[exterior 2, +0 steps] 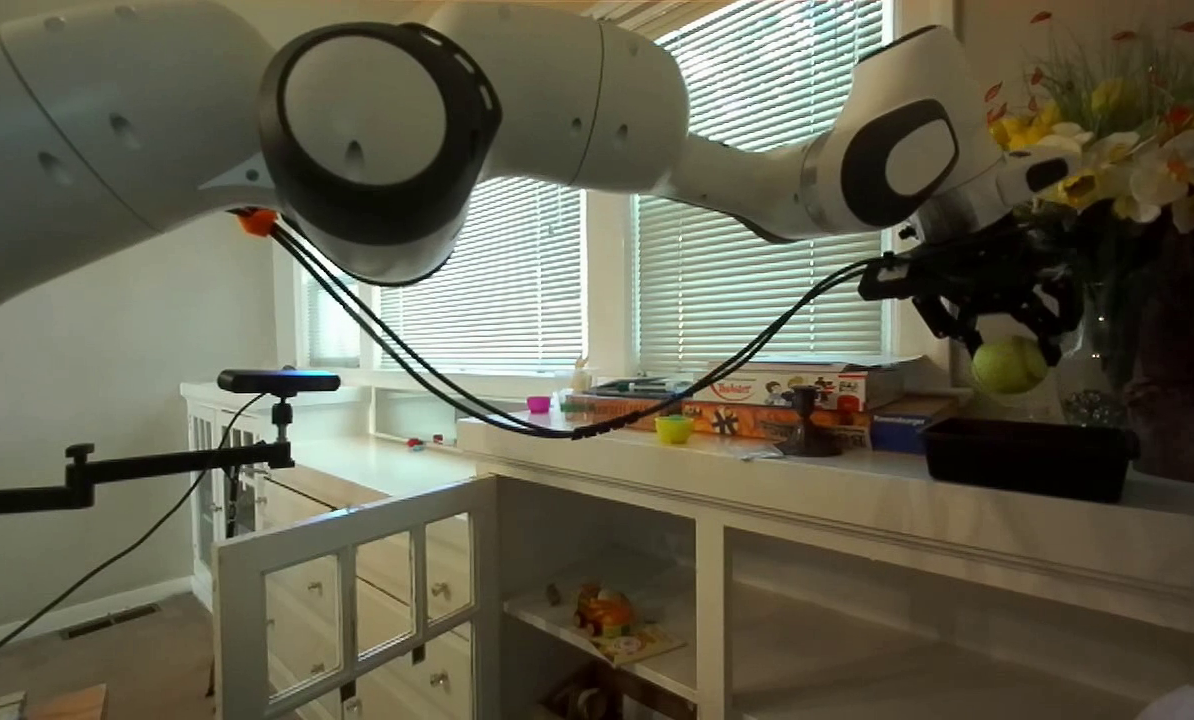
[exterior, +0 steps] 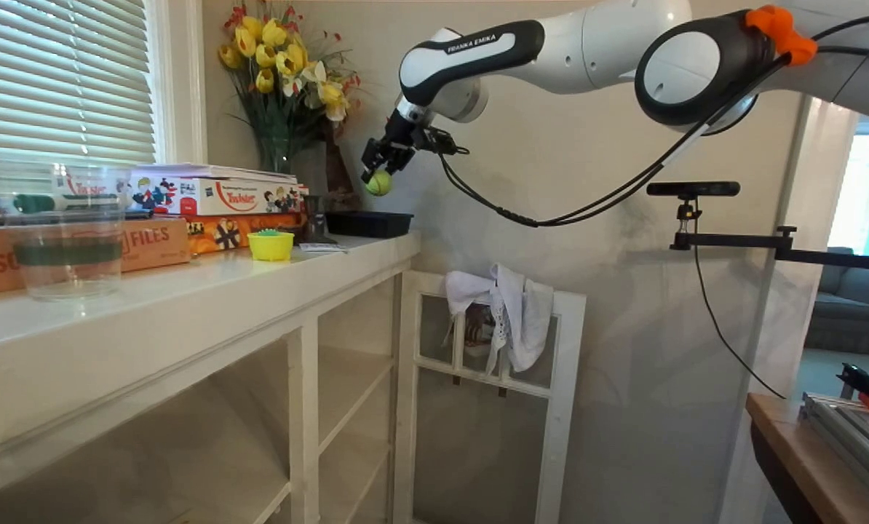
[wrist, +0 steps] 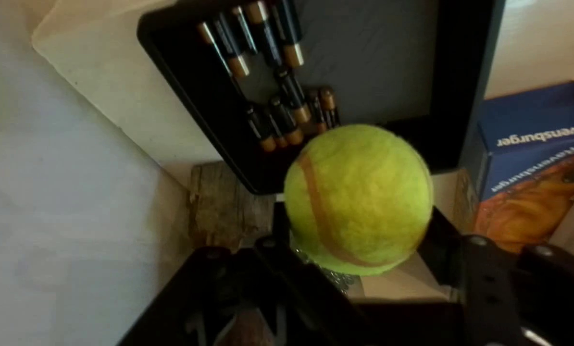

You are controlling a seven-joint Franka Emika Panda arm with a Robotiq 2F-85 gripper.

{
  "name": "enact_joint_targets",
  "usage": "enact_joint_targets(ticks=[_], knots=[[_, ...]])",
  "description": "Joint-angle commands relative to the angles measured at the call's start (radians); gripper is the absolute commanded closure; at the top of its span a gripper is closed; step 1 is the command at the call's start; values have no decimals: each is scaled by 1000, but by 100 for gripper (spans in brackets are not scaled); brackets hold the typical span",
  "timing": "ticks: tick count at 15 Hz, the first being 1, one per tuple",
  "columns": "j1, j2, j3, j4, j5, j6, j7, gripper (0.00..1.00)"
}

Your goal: Remove the ball from the black object

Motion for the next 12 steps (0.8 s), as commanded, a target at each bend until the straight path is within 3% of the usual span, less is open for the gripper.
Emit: enact_joint_targets(ticks=[1,6,12], knots=[[-3,-11,78,39,24,-17,-182,60],[6,-2,198,47,43,-15,-328,60],[13,39,270,23,35,-9,-303,60]])
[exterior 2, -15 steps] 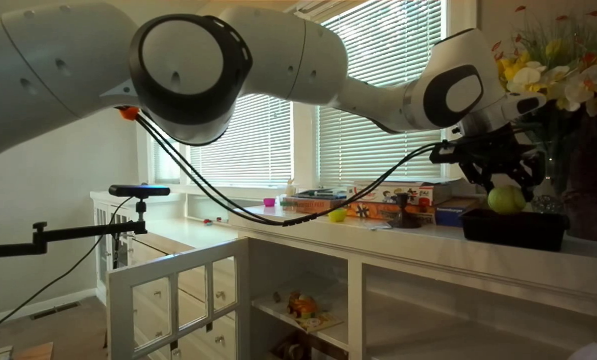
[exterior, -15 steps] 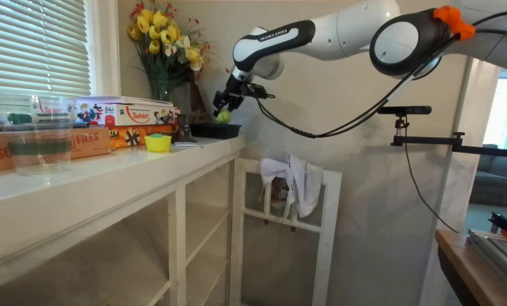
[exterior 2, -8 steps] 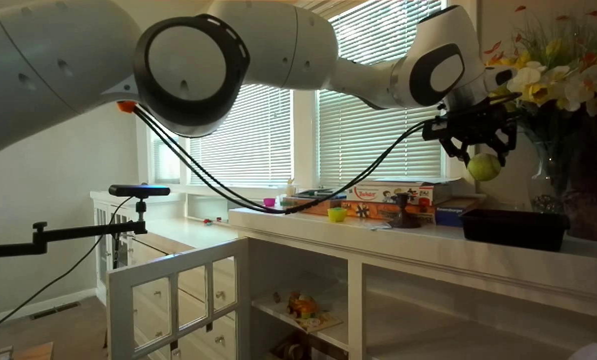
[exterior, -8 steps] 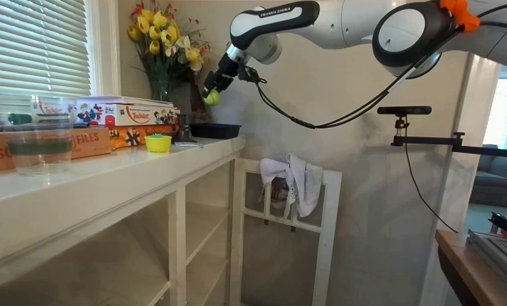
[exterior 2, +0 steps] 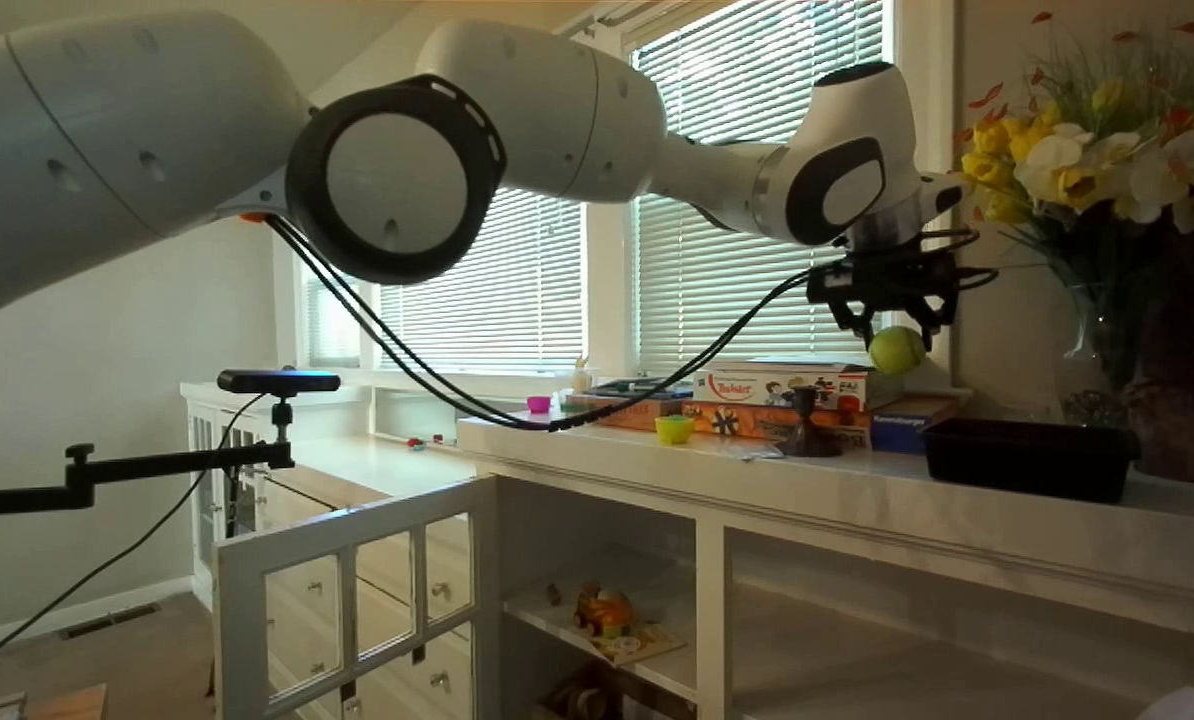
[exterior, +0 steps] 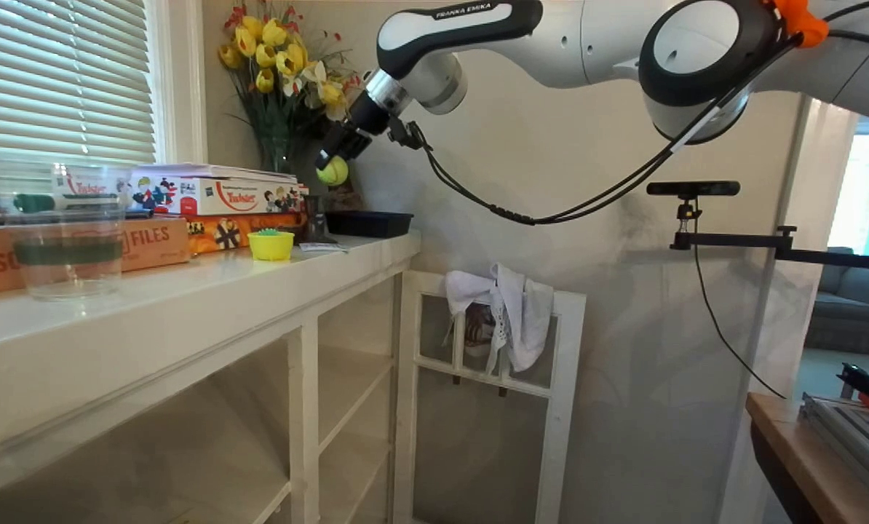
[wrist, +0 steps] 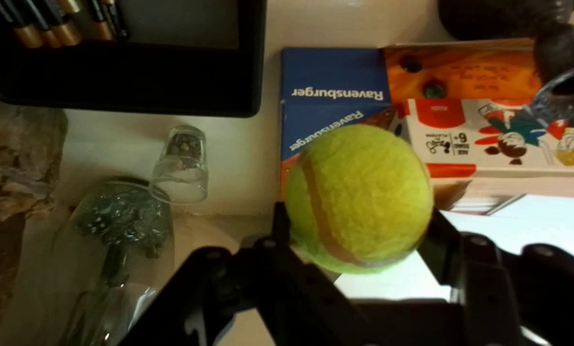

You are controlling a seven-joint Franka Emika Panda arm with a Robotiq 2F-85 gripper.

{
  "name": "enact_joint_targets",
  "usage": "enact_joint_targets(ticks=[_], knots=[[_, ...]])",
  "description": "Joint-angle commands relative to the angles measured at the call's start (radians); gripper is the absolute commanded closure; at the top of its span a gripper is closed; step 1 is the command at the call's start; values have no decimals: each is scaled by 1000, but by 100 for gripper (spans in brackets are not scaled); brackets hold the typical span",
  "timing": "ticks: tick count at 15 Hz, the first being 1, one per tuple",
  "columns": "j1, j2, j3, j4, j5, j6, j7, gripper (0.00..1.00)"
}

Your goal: Remove the ball from the black object

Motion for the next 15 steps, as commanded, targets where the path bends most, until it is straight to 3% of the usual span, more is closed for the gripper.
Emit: enact_joint_targets(ticks=[1,15], knots=[[-3,36,31,-4,23,-10,-1,60],[-8,83,17,-59,3,-18,72,60]])
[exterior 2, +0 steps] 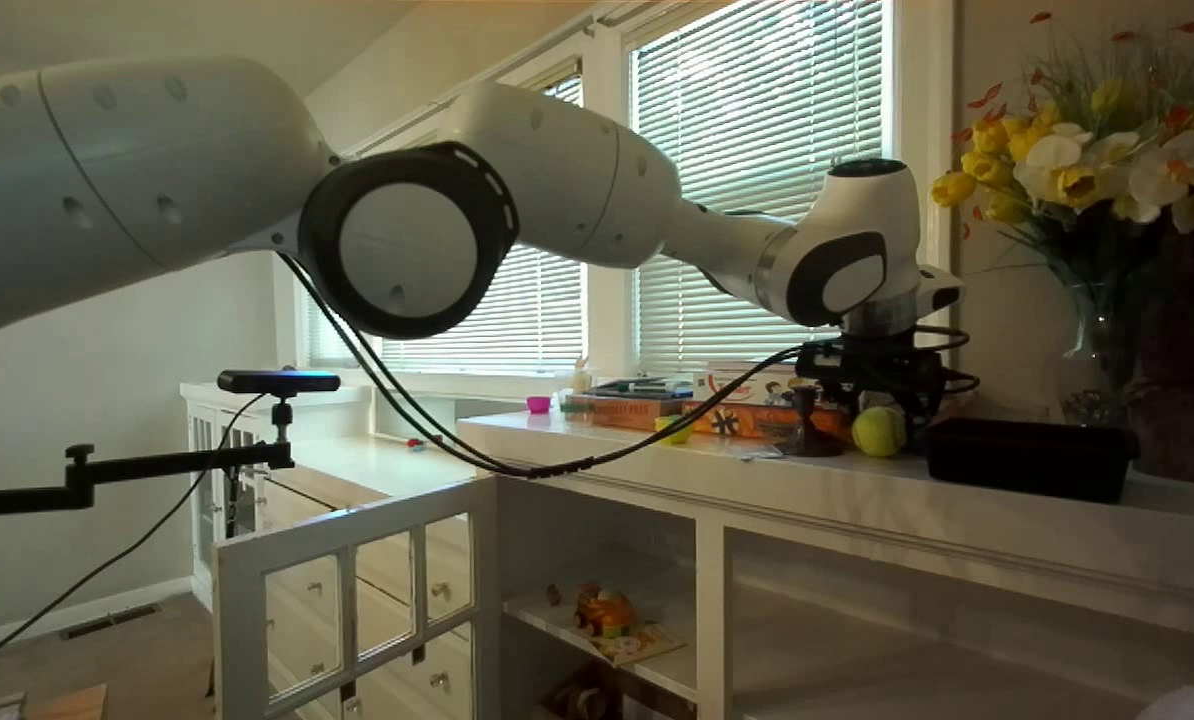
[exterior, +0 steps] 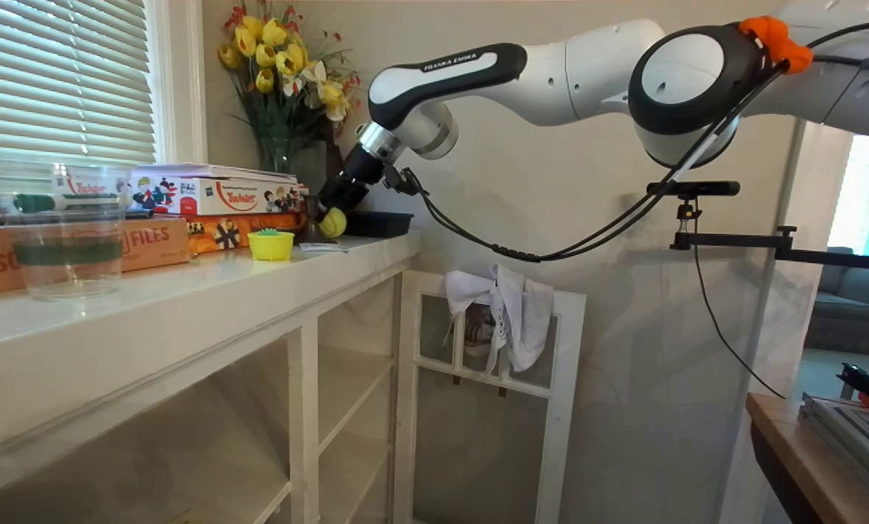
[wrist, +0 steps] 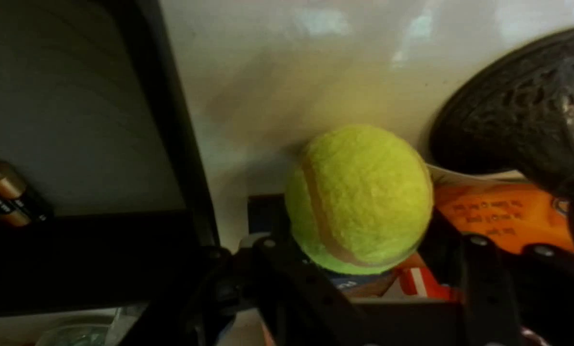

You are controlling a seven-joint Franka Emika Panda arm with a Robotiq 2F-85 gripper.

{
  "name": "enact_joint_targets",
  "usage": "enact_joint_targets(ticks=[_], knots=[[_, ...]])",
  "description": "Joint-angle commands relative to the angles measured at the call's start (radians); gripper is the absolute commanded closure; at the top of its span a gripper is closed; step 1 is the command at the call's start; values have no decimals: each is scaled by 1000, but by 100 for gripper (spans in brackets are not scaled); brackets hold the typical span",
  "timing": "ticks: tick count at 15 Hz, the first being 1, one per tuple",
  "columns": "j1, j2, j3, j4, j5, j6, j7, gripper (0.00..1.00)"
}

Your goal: Remove the ball from the black object

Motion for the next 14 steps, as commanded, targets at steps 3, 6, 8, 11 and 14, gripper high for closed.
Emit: enact_joint_targets(ticks=[3,6,8,11,14], knots=[[8,-42,-39,-13,-18,-3,90,8],[30,-127,-88,-15,-29,34,207,0],[48,-181,-120,-24,-36,59,270,0],[100,-280,-200,-53,-62,47,432,0],[186,-368,-316,-115,-128,-39,626,0]])
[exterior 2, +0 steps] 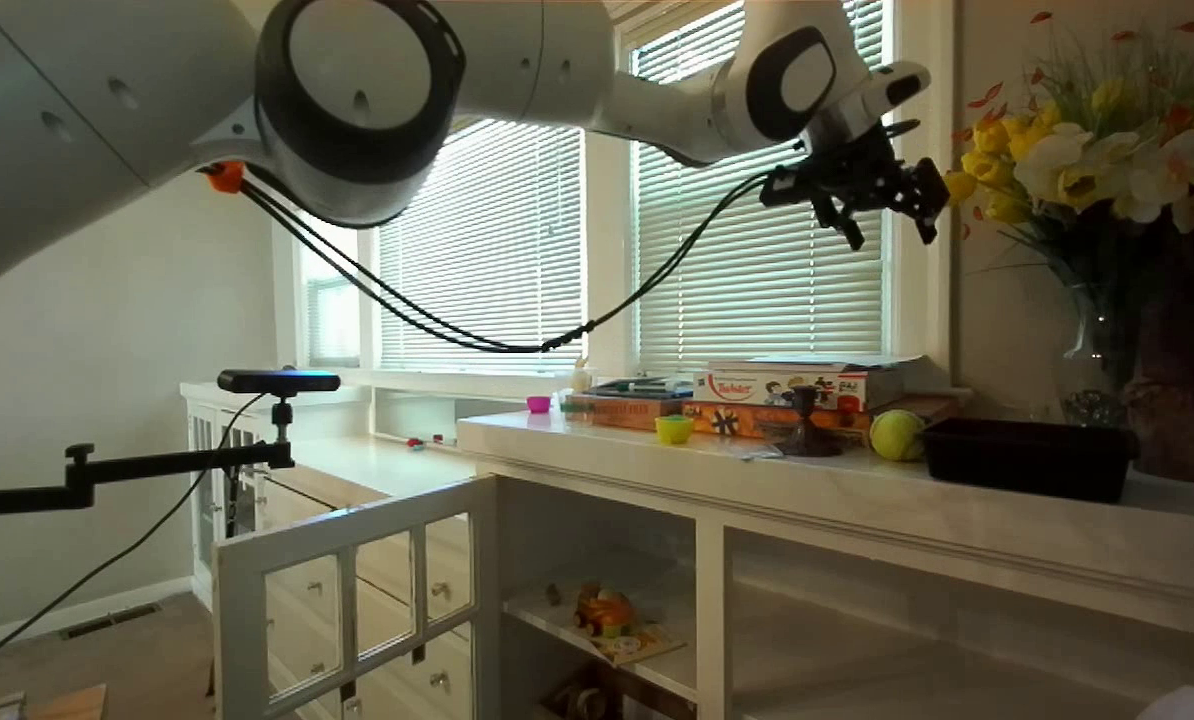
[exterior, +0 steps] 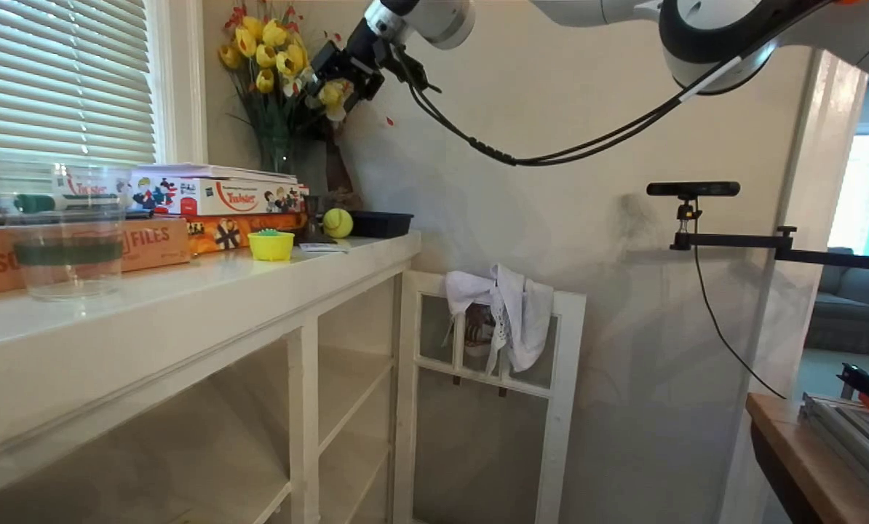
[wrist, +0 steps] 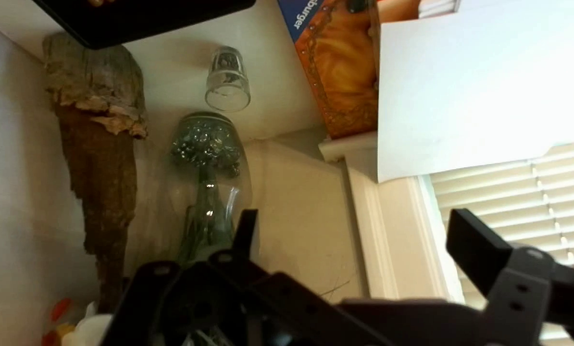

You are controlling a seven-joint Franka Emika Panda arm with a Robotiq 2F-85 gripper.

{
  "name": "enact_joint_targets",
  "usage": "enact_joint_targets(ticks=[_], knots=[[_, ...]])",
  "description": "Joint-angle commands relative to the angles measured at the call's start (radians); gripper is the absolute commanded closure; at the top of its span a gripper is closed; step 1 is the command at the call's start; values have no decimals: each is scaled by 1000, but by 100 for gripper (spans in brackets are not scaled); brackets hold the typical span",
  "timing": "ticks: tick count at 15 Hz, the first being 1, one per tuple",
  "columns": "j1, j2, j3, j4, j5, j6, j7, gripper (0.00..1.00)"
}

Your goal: Remove the ball from the black object

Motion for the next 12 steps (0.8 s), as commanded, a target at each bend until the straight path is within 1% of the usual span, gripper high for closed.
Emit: enact_joint_targets(ticks=[1,3,5,8,12], knots=[[108,-122,-134,-130,-106,-80,245,0],[172,-158,-172,-178,-130,-108,342,0],[230,-190,-190,-237,-137,-93,400,0],[290,-262,-150,-358,-98,-87,352,0],[373,-358,-134,-520,-96,-67,377,0]])
